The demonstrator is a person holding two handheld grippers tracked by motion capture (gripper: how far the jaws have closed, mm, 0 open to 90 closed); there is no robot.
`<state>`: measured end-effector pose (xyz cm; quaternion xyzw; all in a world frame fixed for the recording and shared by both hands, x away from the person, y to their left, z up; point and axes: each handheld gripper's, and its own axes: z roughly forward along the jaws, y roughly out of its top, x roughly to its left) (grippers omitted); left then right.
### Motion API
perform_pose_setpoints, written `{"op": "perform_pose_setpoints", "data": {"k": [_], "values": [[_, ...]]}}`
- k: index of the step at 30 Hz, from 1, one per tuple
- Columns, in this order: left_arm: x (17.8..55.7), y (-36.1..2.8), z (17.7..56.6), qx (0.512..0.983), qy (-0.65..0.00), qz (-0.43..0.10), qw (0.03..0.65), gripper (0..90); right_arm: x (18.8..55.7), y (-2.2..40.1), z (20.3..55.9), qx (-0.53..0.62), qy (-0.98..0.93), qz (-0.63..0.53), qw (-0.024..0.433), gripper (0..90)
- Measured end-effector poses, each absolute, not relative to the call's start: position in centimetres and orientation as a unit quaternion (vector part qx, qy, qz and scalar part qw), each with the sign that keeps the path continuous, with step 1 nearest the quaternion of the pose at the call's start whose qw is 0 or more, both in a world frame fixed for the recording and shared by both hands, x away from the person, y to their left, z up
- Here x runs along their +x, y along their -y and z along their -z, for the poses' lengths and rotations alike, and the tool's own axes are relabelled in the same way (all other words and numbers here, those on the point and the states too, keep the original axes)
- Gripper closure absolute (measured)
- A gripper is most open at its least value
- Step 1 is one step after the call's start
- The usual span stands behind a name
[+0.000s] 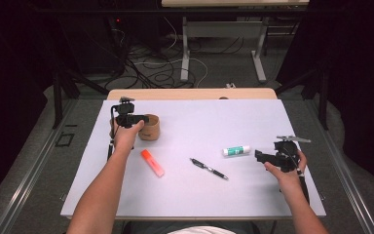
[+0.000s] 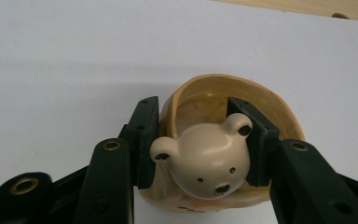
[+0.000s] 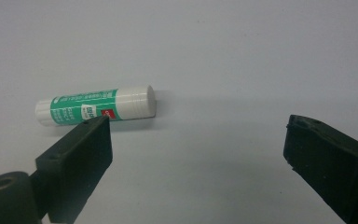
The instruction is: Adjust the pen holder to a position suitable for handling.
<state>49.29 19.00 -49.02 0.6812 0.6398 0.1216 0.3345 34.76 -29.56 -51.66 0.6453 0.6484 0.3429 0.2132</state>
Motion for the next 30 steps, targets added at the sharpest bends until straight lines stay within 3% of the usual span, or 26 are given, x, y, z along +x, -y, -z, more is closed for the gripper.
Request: {"op": "perform_pose_setpoints", "data": {"k": [30], "values": [[47.1, -12.1, 47.6, 0.708, -0.610, -0.086, 0.346, 56.1, 34.7, 29.5, 51.5, 0.646, -0.649, -0.341, 0.215, 8.7]]}}
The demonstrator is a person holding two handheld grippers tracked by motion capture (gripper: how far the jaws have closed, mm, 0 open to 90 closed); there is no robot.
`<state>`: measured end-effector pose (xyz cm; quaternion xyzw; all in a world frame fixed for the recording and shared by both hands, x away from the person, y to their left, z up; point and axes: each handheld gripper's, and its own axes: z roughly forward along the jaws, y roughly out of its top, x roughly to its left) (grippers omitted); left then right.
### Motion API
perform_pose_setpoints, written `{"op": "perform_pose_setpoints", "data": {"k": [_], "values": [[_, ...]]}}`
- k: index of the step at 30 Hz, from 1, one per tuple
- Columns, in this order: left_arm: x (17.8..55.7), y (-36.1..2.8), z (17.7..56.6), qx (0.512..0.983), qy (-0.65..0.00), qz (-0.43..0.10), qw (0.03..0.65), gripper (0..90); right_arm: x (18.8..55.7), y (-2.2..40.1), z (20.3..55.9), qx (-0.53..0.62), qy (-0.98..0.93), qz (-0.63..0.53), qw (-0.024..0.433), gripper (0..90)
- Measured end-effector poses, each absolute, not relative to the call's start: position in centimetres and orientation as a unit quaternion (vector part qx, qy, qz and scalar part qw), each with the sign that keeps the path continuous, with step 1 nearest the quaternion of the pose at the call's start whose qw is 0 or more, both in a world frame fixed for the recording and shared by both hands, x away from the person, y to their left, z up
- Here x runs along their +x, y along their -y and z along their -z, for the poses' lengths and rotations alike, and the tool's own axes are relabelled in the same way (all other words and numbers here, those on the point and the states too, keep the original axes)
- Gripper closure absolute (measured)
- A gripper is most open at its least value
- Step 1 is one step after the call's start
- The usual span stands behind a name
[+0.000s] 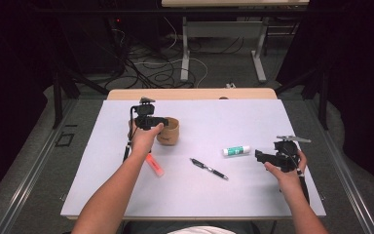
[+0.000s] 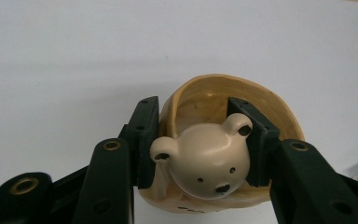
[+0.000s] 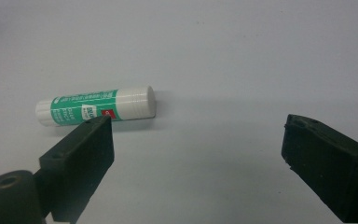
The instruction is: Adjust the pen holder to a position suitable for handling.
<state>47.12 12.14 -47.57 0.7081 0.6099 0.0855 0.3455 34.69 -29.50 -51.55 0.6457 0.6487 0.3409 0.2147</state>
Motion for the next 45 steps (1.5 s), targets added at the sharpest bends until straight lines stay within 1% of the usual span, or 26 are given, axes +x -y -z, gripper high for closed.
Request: {"op": "perform_pose_setpoints", "data": {"k": [18, 23, 37, 45], "values": [[46.1, -7.2, 48.5, 0.720, -0.596, -0.068, 0.347, 56.1, 34.7, 29.6, 51.6, 0.644, -0.650, -0.341, 0.215, 8.8], [45.7, -6.1, 48.8, 0.722, -0.591, -0.082, 0.349, 56.0, 34.7, 29.7, 51.6, 0.641, -0.653, -0.341, 0.216, 8.8], [43.8, -5.8, 49.8, 0.715, -0.595, -0.106, 0.351, 55.7, 34.7, 29.6, 51.6, 0.643, -0.653, -0.340, 0.212, 8.8], [43.3, -5.9, 49.9, 0.711, -0.601, -0.107, 0.348, 55.5, 34.7, 29.5, 51.6, 0.644, -0.652, -0.341, 0.210, 9.0]]}}
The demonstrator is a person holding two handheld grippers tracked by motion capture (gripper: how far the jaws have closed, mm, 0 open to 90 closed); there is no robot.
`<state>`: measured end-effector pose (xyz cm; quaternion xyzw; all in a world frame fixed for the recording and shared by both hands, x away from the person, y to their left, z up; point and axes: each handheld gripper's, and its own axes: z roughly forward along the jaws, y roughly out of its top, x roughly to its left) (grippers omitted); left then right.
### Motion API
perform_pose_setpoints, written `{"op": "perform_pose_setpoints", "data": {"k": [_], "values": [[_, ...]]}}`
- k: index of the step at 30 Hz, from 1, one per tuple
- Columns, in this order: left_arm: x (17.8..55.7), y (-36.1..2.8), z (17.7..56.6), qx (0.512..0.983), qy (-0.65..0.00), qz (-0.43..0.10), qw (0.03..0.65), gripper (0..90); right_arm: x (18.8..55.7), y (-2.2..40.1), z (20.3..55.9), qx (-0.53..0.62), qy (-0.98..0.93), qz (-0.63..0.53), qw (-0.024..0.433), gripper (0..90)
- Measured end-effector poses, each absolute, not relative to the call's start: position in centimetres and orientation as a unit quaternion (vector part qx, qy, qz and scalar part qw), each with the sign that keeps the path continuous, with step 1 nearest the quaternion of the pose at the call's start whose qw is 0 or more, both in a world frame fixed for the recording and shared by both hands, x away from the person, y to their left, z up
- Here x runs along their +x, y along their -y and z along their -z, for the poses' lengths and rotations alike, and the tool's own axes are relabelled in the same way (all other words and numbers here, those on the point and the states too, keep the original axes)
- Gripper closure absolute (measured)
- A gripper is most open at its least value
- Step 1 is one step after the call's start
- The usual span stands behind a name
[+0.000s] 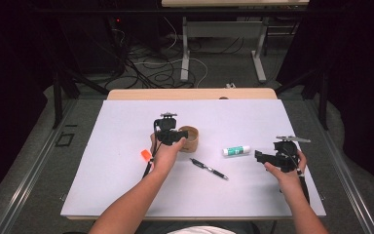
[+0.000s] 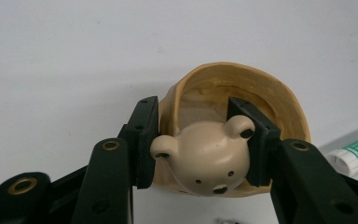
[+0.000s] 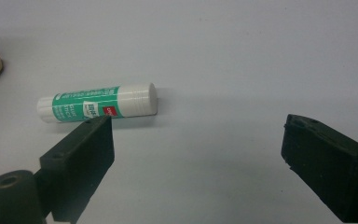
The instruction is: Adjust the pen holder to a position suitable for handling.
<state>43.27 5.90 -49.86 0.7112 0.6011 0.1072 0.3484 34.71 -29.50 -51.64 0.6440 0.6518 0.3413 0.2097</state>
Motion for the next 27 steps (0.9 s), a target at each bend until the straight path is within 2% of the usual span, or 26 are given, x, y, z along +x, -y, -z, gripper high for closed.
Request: {"op": "perform_pose_setpoints", "data": {"k": [20, 27], "values": [[42.1, -6.6, 49.3, 0.721, -0.580, -0.106, 0.364, 53.3, 34.8, 29.4, 51.8, 0.643, -0.654, -0.341, 0.205, 9.3], [41.8, -7.7, 48.5, 0.717, -0.582, -0.093, 0.373, 47.3, 34.8, 29.4, 51.8, 0.640, -0.657, -0.342, 0.205, 9.3]]}}
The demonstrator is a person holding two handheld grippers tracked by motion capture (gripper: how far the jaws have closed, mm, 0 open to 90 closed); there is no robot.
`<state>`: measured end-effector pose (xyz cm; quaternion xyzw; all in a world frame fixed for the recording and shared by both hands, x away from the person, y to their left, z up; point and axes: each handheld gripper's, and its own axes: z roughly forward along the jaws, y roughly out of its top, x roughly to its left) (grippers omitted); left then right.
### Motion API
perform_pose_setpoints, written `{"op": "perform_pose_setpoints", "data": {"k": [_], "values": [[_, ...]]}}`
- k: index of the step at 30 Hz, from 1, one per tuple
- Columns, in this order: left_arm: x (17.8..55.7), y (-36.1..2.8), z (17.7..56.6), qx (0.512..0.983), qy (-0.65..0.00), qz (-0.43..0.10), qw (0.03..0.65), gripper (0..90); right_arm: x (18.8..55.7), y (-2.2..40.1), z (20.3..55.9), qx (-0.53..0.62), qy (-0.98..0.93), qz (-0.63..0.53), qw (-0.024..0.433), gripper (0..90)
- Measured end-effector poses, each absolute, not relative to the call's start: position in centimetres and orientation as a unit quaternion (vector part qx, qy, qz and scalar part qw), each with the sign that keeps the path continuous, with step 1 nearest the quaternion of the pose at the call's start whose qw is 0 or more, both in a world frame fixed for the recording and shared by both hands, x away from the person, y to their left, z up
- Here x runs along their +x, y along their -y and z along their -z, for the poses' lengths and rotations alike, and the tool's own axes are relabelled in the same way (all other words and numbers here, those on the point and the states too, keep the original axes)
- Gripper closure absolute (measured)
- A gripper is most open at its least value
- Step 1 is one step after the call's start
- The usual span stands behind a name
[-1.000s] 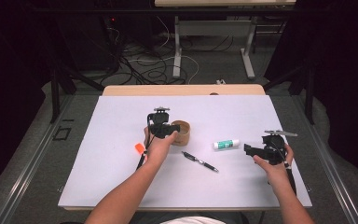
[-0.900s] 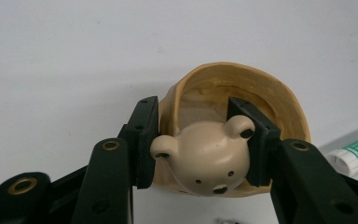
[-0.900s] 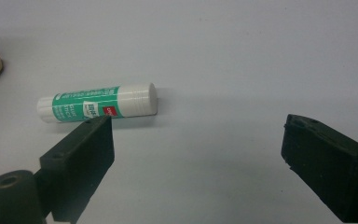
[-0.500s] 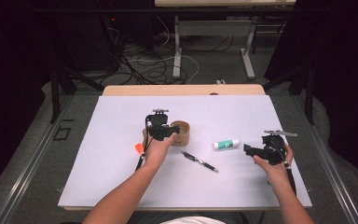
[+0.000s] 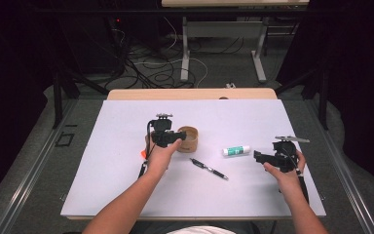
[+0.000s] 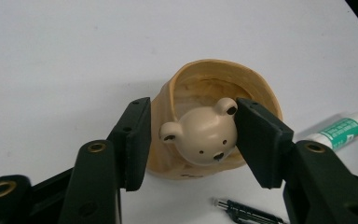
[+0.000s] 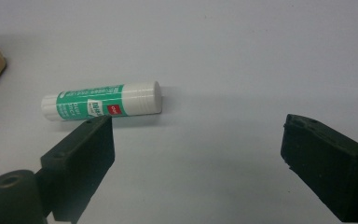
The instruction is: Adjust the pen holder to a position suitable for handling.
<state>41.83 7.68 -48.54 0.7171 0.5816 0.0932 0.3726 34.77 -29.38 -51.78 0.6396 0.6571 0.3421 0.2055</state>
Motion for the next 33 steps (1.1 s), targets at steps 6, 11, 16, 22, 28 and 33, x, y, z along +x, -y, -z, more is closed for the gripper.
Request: {"op": "perform_pose_setpoints", "data": {"k": [6, 11, 16, 22, 28, 33], "values": [[41.2, -9.0, 47.6, 0.712, -0.577, -0.092, 0.390, 44.8, 34.8, 29.2, 51.7, 0.641, -0.655, -0.343, 0.204, 9.2], [40.6, -9.9, 47.1, 0.700, -0.573, -0.073, 0.420, 44.5, 34.8, 29.1, 51.7, 0.641, -0.655, -0.343, 0.204, 9.2], [40.1, -11.3, 46.8, 0.700, -0.562, -0.075, 0.433, 42.1, 34.7, 29.1, 51.7, 0.640, -0.654, -0.346, 0.205, 9.2], [39.4, -13.2, 46.7, 0.696, -0.552, -0.092, 0.450, 37.4, 34.6, 28.7, 51.4, 0.628, -0.661, -0.352, 0.213, 9.2], [38.9, -15.2, 46.6, 0.698, -0.542, -0.108, 0.455, 28.1, 34.4, 27.6, 51.0, 0.605, -0.674, -0.357, 0.231, 9.1], [38.8, -16.7, 46.8, 0.700, -0.533, -0.125, 0.459, 22.0, 34.2, 27.0, 50.8, 0.595, -0.681, -0.359, 0.232, 9.2]]}}
